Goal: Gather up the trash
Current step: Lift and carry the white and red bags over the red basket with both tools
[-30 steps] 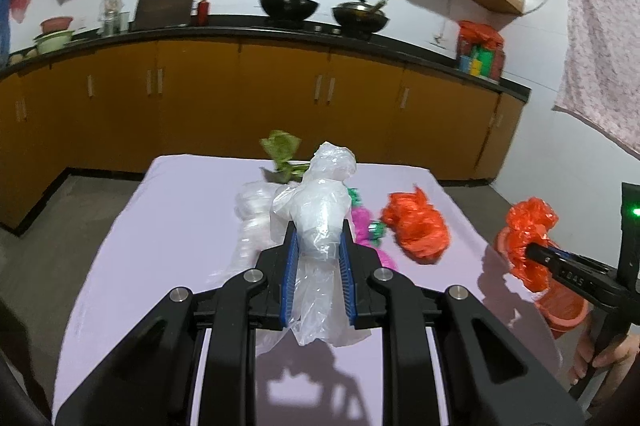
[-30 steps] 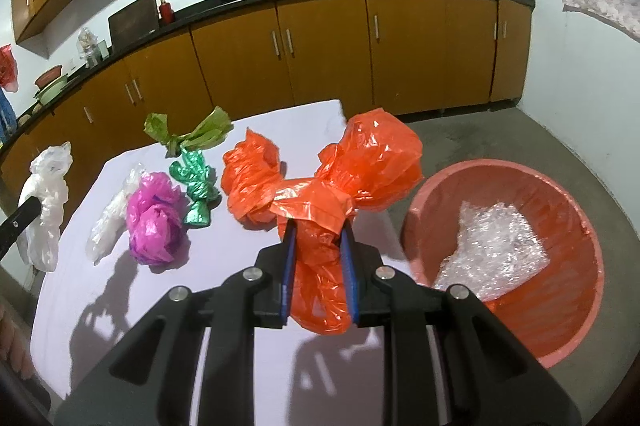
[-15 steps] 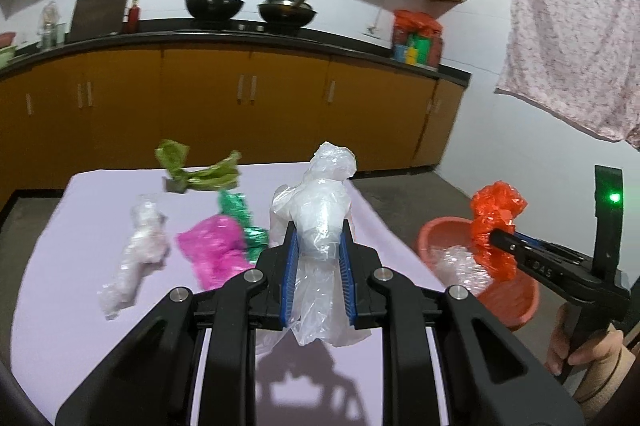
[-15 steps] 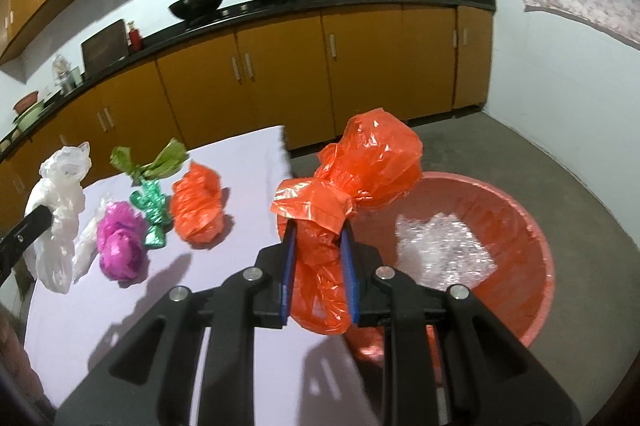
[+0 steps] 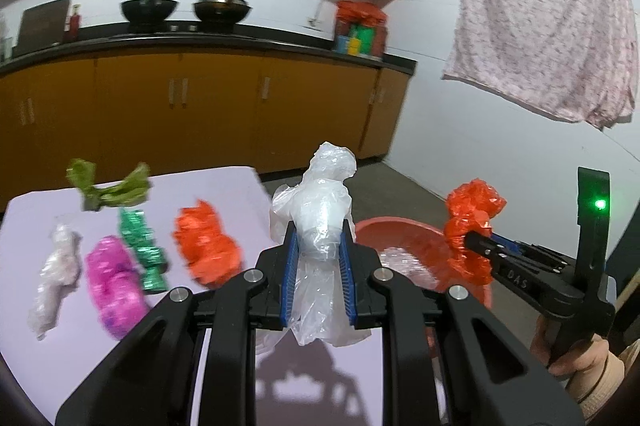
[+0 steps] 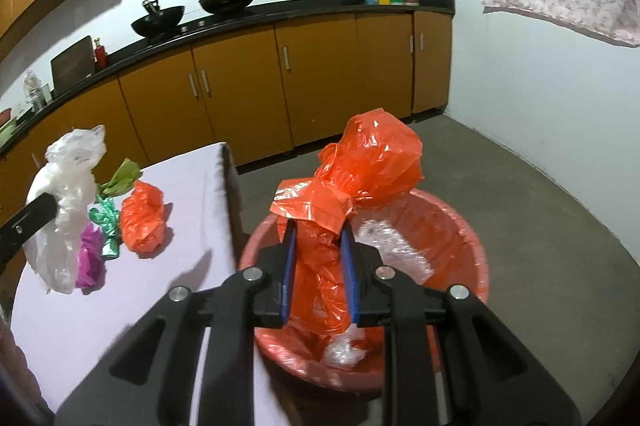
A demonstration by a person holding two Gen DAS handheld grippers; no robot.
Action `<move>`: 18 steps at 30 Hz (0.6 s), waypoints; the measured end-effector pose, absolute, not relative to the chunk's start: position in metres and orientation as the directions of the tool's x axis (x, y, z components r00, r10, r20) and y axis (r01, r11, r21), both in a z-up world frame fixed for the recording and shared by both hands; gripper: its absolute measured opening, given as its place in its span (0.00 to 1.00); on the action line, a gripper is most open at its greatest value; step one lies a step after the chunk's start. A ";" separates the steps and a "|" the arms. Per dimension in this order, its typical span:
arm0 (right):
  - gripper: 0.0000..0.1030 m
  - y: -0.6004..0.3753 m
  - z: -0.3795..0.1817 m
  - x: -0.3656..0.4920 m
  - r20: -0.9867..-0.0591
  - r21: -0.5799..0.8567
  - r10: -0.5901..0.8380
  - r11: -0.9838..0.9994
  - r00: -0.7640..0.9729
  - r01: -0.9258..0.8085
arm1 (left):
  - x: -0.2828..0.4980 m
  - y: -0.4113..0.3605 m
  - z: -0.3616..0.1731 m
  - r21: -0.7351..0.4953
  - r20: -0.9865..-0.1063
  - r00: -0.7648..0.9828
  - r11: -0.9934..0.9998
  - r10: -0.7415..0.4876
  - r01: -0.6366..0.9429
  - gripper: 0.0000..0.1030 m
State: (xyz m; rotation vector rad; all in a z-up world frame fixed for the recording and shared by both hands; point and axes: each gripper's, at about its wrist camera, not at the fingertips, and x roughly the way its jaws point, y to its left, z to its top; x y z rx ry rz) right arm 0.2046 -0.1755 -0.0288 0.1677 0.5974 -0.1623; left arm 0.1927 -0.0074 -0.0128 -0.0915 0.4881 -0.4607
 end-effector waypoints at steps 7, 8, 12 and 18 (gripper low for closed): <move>0.21 -0.200 -0.031 0.201 -0.578 0.111 -0.132 0.965 0.805 0.238 | 0.205 -0.055 -0.027 -0.228 -0.463 0.715 0.850 -0.524 0.475 0.19; 0.21 -0.205 -0.032 0.200 -0.579 0.111 -0.136 0.964 0.804 0.243 | 0.207 -0.060 -0.028 -0.228 -0.467 0.709 0.846 -0.529 0.481 0.19; 0.21 -0.218 -0.035 0.200 -0.583 0.114 -0.143 0.960 0.800 0.255 | 0.212 -0.078 -0.034 -0.221 -0.480 0.686 0.833 -0.546 0.508 0.19; 0.21 -0.233 -0.040 0.205 -0.591 0.120 -0.146 0.957 0.793 0.266 | 0.220 -0.097 -0.040 -0.213 -0.498 0.663 0.820 -0.559 0.531 0.19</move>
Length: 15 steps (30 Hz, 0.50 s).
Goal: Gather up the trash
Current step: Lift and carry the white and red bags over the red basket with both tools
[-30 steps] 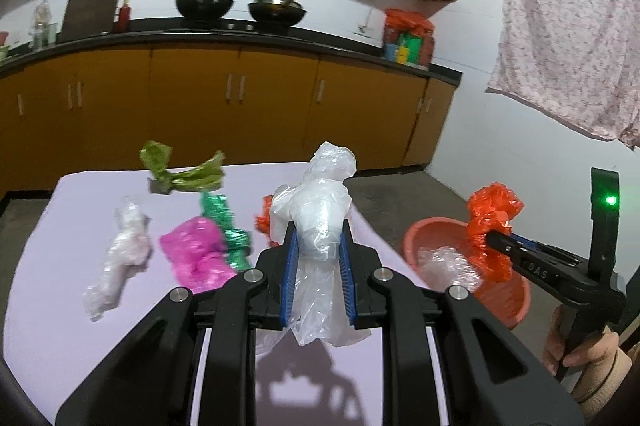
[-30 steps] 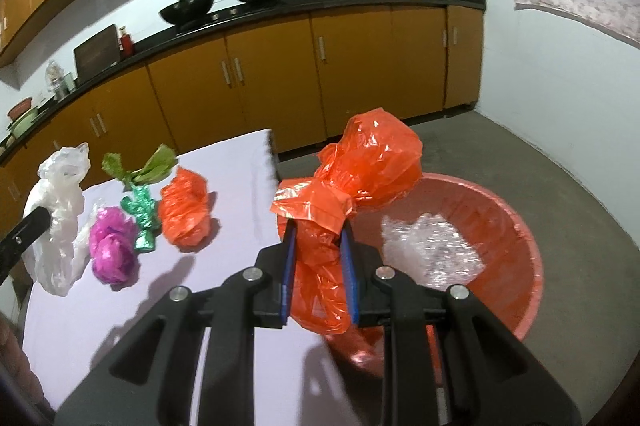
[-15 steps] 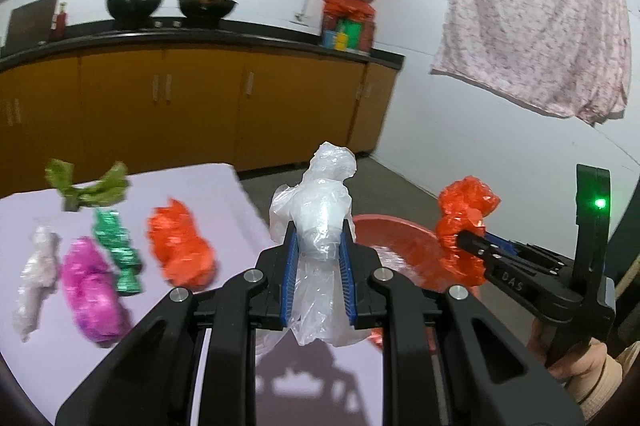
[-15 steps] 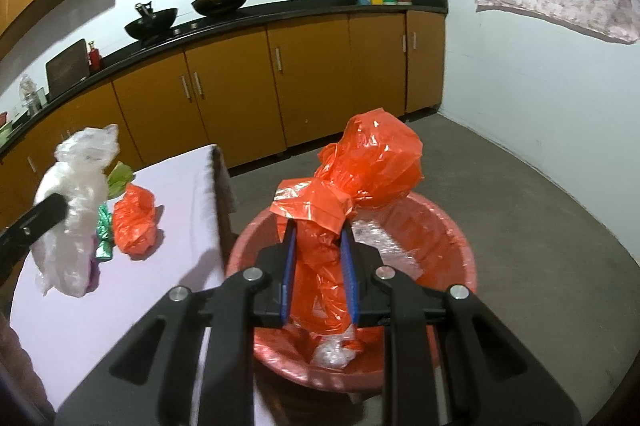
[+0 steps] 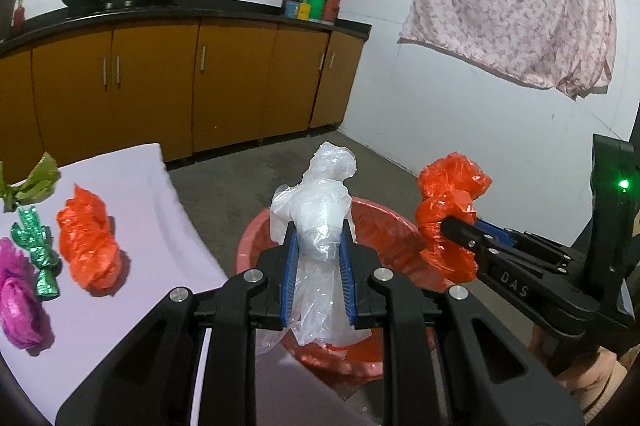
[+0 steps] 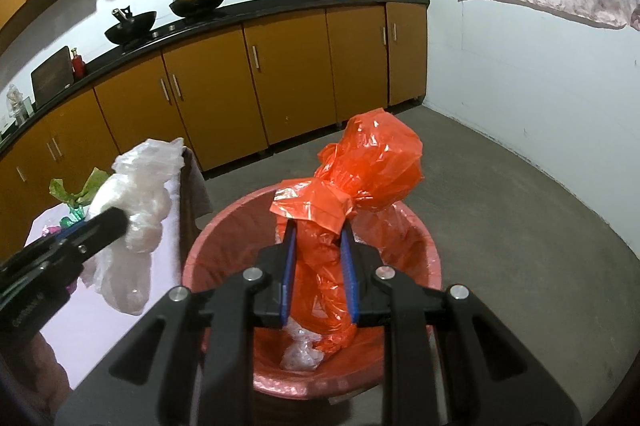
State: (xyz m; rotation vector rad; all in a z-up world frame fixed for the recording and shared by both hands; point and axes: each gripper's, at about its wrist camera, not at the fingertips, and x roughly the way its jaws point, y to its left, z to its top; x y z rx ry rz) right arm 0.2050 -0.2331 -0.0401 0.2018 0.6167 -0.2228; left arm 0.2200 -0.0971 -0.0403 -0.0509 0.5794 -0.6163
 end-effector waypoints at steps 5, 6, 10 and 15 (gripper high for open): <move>0.21 -0.240 -0.048 0.210 -0.602 0.126 -0.143 0.955 0.786 0.270 | 0.225 -0.110 -0.049 -0.205 -0.519 0.646 0.815 -0.560 0.542 0.19; 0.21 -0.242 -0.050 0.211 -0.604 0.127 -0.142 0.954 0.784 0.271 | 0.226 -0.111 -0.051 -0.204 -0.523 0.646 0.817 -0.557 0.539 0.19; 0.21 -0.246 -0.055 0.215 -0.611 0.129 -0.139 0.954 0.779 0.271 | 0.231 -0.116 -0.056 -0.205 -0.534 0.636 0.816 -0.557 0.541 0.19; 0.21 -0.249 -0.060 0.222 -0.617 0.134 -0.131 0.954 0.776 0.268 | 0.237 -0.120 -0.061 -0.203 -0.547 0.627 0.815 -0.555 0.543 0.19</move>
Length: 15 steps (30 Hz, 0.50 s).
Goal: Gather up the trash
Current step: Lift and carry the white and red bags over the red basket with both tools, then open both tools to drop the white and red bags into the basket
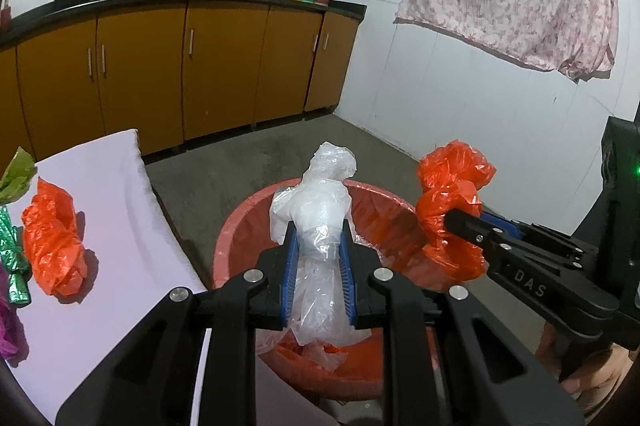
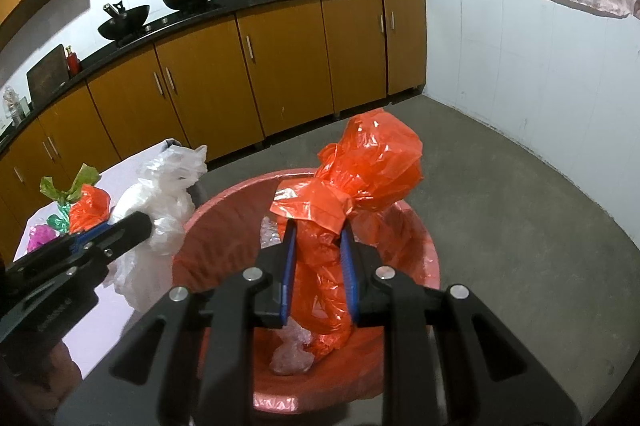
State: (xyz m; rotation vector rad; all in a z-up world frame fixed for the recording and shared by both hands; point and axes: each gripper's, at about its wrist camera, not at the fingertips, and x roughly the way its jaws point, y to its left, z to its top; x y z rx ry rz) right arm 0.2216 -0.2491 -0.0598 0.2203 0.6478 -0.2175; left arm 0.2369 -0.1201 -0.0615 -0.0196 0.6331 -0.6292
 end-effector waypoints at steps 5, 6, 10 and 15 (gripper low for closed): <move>0.21 -0.253 -0.066 0.226 -0.623 0.140 -0.121 0.955 0.773 0.263 | 0.241 -0.129 -0.066 -0.202 -0.558 0.616 0.811 -0.556 0.549 0.19; 0.21 -0.253 -0.068 0.226 -0.624 0.141 -0.119 0.955 0.772 0.262 | 0.242 -0.130 -0.067 -0.202 -0.559 0.613 0.809 -0.557 0.551 0.19; 0.21 -0.253 -0.070 0.228 -0.626 0.146 -0.115 0.954 0.771 0.261 | 0.244 -0.136 -0.072 -0.200 -0.570 0.603 0.806 -0.558 0.557 0.19; 0.21 -0.255 -0.071 0.230 -0.627 0.151 -0.109 0.954 0.772 0.257 | 0.248 -0.139 -0.074 -0.200 -0.578 0.595 0.803 -0.559 0.561 0.19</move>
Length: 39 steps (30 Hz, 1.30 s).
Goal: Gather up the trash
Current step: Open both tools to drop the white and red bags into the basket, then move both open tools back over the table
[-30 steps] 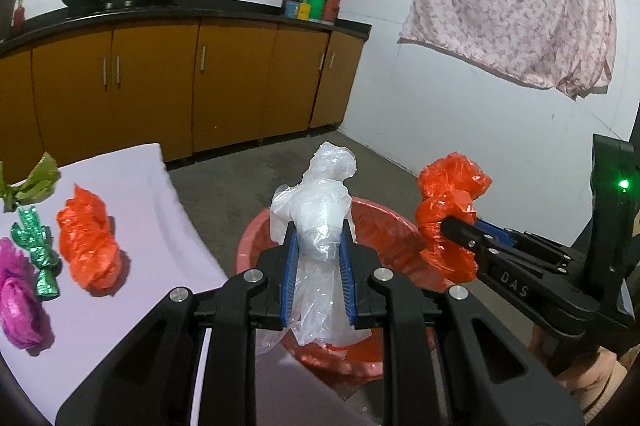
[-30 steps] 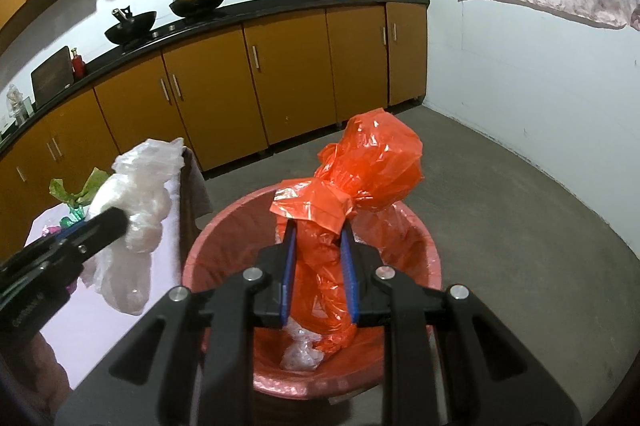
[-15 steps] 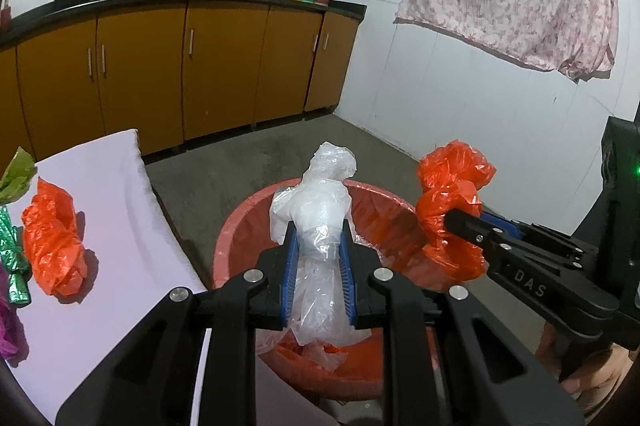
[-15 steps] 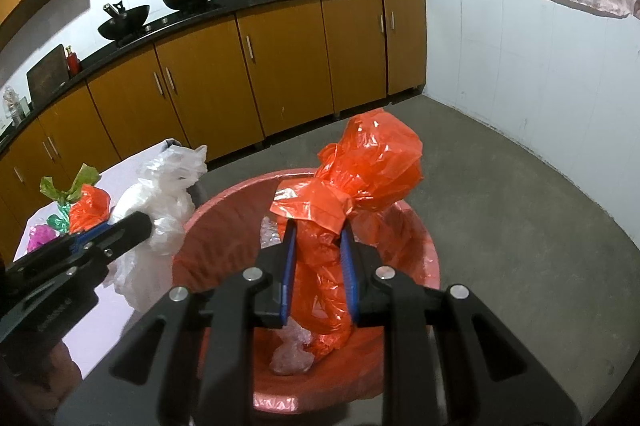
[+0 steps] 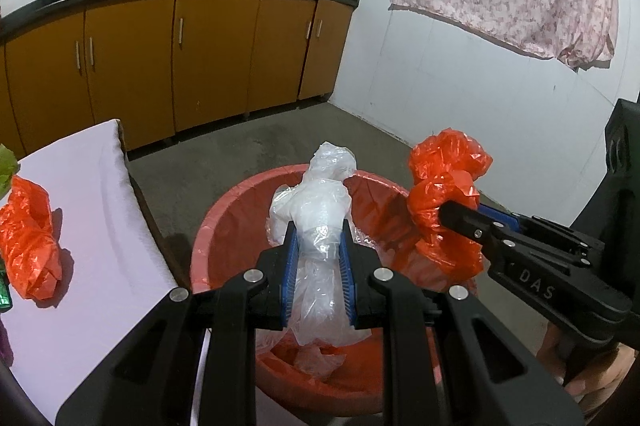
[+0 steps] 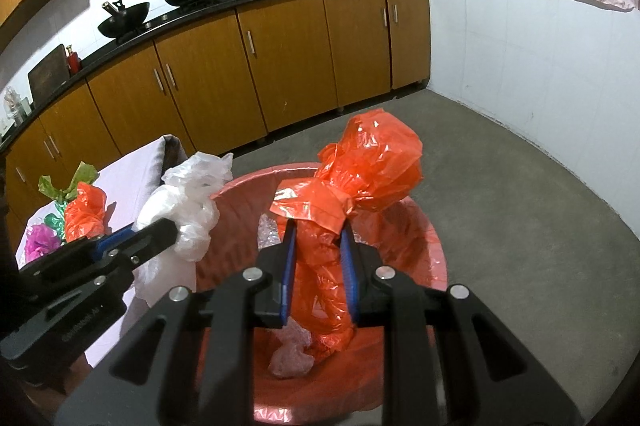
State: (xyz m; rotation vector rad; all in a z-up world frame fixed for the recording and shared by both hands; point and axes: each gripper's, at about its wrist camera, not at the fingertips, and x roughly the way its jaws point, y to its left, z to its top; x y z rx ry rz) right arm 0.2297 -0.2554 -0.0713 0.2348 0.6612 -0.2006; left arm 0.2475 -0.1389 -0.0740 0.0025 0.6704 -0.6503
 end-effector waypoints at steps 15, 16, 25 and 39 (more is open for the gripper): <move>0.41 -0.260 -0.073 0.225 -0.613 0.168 -0.097 0.954 0.784 0.250 | 0.251 -0.135 -0.082 -0.222 -0.596 0.579 0.807 -0.556 0.547 0.38; 0.41 -0.260 -0.073 0.224 -0.613 0.168 -0.099 0.953 0.784 0.252 | 0.251 -0.134 -0.082 -0.223 -0.597 0.578 0.806 -0.557 0.548 0.40; 0.41 -0.261 -0.071 0.220 -0.610 0.155 -0.122 0.951 0.783 0.269 | 0.248 -0.118 -0.079 -0.214 -0.578 0.618 0.830 -0.533 0.516 0.47; 0.75 -0.172 -0.051 0.232 -0.556 0.152 0.012 0.985 0.831 0.087 | 0.219 0.001 -0.058 -0.139 -0.487 0.813 0.948 -0.317 0.287 0.74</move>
